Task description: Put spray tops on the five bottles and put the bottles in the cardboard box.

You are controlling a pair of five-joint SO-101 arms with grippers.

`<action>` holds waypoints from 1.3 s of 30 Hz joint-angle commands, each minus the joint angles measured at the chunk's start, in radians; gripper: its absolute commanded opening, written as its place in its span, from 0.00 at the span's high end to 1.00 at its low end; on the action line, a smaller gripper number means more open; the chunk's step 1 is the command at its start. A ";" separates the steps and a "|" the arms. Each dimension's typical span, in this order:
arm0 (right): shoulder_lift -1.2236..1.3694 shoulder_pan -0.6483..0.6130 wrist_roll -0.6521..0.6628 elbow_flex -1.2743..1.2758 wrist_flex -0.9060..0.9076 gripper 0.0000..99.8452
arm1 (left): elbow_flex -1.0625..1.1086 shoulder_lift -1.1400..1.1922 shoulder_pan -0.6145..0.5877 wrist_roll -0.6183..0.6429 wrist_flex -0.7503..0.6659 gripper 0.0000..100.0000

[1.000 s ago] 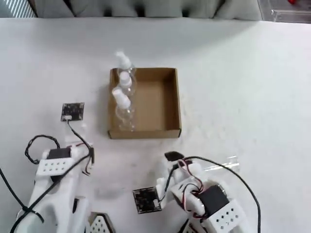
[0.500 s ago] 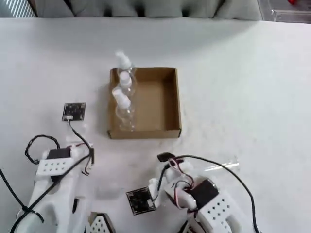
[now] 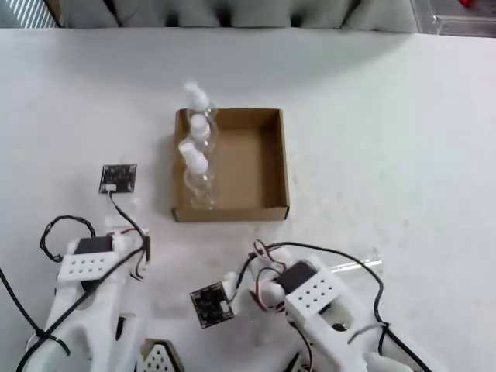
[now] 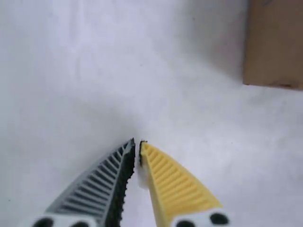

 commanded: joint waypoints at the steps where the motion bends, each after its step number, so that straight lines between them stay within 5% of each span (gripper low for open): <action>1: 0.025 0.001 0.002 -0.071 -0.019 0.99 | -0.057 0.002 0.004 -0.008 -0.048 0.98; 4: 0.025 0.031 -0.031 -0.110 0.007 0.98 | -0.060 0.002 -0.048 -0.006 -0.075 0.98; 15: 0.025 0.156 -0.488 -0.454 0.214 0.98 | -0.129 0.013 -0.245 0.167 -0.123 0.98; 26: 0.025 -0.079 -0.947 -0.724 0.495 0.98 | -0.133 0.013 -0.328 0.292 -0.201 0.98; 32: 0.038 -0.283 -1.108 -0.701 0.335 0.98 | -0.141 0.013 -0.380 0.370 -0.207 0.97; 39: 0.038 -0.321 -1.191 -0.559 -0.071 0.98 | -0.252 0.177 -0.473 0.451 -0.207 0.97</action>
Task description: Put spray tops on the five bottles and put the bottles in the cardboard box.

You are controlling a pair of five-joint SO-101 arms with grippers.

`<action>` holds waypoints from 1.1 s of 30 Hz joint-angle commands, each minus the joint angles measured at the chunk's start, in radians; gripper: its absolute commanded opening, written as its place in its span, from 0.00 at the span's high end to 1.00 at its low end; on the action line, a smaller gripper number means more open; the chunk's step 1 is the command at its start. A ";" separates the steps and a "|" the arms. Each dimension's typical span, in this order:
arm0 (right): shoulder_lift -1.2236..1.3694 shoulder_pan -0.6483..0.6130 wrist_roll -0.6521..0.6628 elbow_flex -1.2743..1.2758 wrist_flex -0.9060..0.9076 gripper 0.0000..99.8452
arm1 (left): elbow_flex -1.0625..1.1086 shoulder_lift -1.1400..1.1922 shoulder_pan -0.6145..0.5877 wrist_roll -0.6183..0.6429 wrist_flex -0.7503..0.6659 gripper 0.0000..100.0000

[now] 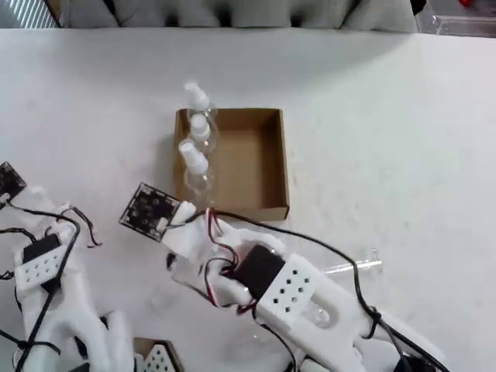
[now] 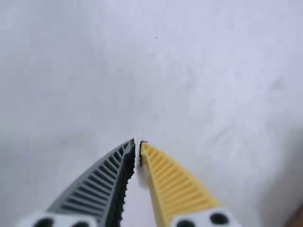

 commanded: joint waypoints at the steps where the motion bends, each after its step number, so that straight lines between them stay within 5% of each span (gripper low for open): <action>1: 0.001 -0.013 -0.052 0.038 -0.222 0.98 | -0.160 0.174 -0.082 0.100 -0.023 0.97; 9: 0.104 -0.027 -0.127 0.107 -0.585 0.98 | -0.359 0.469 -0.166 0.130 -0.015 0.98; 16: 0.440 -0.035 -0.126 -0.091 -0.656 0.98 | -0.362 0.467 -0.194 0.130 -0.017 0.98; 19: 0.507 -0.035 -0.126 -0.133 -0.653 0.96 | -0.364 0.469 -0.208 0.130 -0.021 0.98; 25: 0.444 -0.035 -0.124 -0.127 -0.564 0.75 | -0.364 0.469 -0.208 0.130 -0.021 0.98; 33: 0.113 -0.035 0.008 -0.126 -0.236 0.80 | -0.364 0.470 -0.209 0.130 -0.023 0.98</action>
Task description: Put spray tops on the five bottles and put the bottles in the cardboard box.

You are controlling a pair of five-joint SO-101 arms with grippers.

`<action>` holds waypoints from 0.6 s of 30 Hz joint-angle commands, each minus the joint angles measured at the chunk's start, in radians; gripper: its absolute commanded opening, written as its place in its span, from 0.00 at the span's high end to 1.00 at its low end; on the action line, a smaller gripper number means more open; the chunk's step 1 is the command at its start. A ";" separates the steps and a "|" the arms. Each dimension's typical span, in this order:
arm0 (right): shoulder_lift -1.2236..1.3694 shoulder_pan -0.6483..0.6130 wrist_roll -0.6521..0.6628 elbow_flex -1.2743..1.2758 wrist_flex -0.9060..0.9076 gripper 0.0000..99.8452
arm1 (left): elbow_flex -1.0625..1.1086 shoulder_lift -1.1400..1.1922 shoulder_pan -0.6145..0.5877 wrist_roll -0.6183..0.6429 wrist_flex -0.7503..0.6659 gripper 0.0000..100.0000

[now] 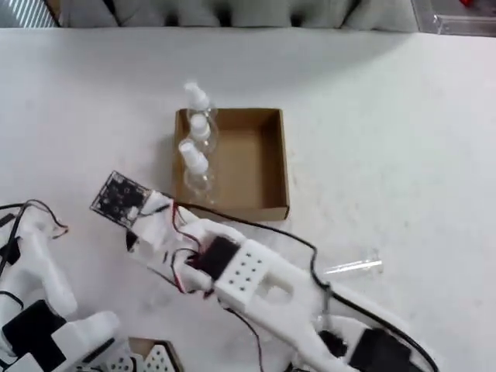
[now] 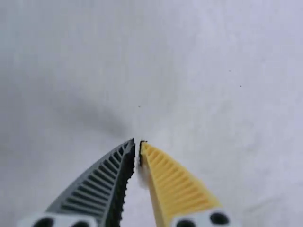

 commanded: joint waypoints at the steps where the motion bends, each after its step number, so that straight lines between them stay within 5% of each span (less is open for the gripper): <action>1: -0.209 -0.004 0.031 -0.054 0.162 0.81 | -0.055 -0.002 -0.012 0.011 -0.023 0.98; 7: -0.430 -0.002 0.040 -0.025 0.430 0.91 | -0.061 -0.002 -0.051 0.011 -0.029 0.97; 14: -0.473 -0.010 0.448 0.173 0.406 0.94 | -0.066 0.001 -0.088 0.011 -0.066 0.97; 18: -0.473 -0.062 0.583 0.298 0.366 0.86 | -0.068 0.001 -0.097 0.011 -0.078 0.97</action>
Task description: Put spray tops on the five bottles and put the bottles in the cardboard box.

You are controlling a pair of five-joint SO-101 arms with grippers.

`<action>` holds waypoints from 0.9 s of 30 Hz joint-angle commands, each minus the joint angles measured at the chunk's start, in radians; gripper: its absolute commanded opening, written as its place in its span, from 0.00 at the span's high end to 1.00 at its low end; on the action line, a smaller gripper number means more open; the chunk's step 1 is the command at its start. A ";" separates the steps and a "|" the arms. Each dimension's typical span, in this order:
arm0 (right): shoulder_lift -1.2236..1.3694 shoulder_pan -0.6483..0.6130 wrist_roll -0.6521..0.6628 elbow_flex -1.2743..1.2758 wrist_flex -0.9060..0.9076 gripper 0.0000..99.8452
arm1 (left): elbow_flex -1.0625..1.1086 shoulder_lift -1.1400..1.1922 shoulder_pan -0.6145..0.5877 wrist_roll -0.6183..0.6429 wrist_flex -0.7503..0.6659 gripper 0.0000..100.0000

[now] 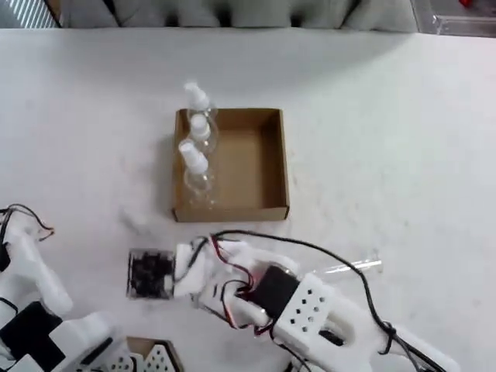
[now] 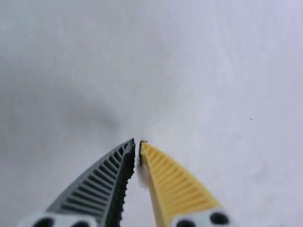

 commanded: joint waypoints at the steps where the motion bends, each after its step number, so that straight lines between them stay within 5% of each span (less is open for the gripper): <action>1: -0.024 -0.077 0.086 0.068 -0.050 0.84 | -0.051 -0.002 -0.013 0.011 -0.048 0.97; 8: -0.004 -0.205 0.086 0.186 -0.185 0.82 | -0.049 -0.002 -0.024 0.011 -0.058 0.98; 27: 0.503 -0.137 0.086 0.049 -0.473 0.82 | -0.044 -0.002 -0.019 0.011 -0.052 0.98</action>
